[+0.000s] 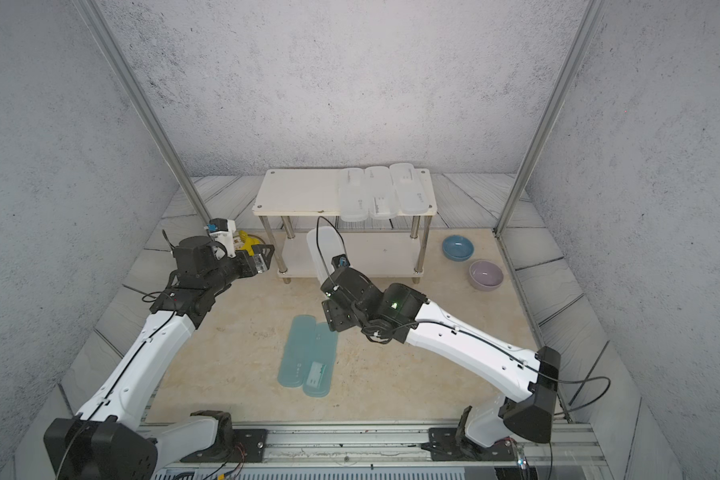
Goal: Place the pencil cases on the shelf according to color
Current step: Pick up the pencil case from the center of the board, then place the pencil case on the shelf.
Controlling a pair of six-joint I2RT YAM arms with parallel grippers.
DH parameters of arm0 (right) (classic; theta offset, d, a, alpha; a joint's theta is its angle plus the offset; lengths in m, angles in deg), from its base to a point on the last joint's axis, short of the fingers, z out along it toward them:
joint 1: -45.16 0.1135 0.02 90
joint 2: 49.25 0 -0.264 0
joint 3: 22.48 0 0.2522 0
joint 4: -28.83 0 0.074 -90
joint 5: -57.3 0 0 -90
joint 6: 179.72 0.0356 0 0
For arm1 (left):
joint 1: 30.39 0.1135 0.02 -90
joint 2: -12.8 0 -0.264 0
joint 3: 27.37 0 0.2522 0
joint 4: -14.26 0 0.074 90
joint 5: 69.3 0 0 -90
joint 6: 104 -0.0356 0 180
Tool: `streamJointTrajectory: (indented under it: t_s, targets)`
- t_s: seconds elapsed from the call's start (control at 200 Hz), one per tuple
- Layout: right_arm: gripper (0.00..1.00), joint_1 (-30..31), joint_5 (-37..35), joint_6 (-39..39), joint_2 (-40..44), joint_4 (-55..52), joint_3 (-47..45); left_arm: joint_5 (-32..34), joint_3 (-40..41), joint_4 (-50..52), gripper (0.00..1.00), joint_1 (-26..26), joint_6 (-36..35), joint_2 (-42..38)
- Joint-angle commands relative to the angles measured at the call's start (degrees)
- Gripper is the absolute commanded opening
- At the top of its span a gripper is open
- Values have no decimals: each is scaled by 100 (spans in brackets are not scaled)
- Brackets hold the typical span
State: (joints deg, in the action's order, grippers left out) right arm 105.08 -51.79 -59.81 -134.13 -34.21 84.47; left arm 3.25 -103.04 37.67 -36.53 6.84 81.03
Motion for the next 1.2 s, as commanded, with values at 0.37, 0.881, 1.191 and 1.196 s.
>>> streamJointTrajectory:
  t_s: [0.37,0.881,1.191,1.196]
  targets:
    - [51,-1460,898,-987,-2315,1182,3481,-112,-184,2,99,31,-177,227]
    - [52,-1606,414,-1279,-3954,2135,5267,-210,111,-42,99,31,-221,200]
    - [65,-1613,246,-1193,-4014,2049,5166,-283,100,-46,99,33,-205,165]
    - [66,-1614,247,-1195,-4012,2047,5166,-284,105,-49,99,33,-204,165]
